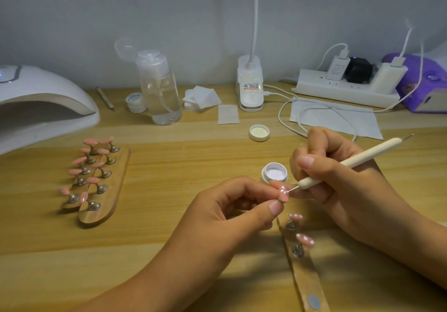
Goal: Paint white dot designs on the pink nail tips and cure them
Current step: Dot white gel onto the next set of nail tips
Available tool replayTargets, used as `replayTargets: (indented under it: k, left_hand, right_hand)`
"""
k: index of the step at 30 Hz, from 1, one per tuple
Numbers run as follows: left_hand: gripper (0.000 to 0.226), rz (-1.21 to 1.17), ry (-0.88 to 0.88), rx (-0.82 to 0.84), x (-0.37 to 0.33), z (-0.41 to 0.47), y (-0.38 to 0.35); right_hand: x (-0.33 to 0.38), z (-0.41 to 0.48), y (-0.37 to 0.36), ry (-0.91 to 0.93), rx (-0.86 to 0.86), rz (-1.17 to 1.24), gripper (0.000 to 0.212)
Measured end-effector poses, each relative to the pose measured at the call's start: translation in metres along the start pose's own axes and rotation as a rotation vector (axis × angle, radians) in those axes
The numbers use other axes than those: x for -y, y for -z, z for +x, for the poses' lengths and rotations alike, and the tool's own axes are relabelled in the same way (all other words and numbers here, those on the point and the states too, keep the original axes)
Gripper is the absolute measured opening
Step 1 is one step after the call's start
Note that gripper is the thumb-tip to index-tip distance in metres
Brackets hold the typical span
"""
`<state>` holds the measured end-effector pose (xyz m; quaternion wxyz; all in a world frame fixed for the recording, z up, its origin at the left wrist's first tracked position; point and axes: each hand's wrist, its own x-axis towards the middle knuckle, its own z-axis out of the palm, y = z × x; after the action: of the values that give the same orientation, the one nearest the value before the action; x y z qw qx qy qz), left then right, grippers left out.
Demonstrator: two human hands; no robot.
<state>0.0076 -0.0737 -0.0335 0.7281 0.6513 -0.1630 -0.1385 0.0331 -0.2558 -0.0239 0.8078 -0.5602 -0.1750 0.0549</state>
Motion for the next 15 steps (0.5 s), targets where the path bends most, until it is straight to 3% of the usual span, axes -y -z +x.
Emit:
replayTargets:
  k: [10,15]
  left_hand:
    - [0.010,0.005,0.007,-0.005,0.001,0.000,0.001]
    - [0.011,-0.008,0.023,-0.005,0.000,0.000,0.001]
  right_hand:
    - [0.000,0.002,0.007,0.053,-0.015,-0.024,0.021]
    - [0.003,0.010,0.022,0.178,-0.108,-0.271,0.015]
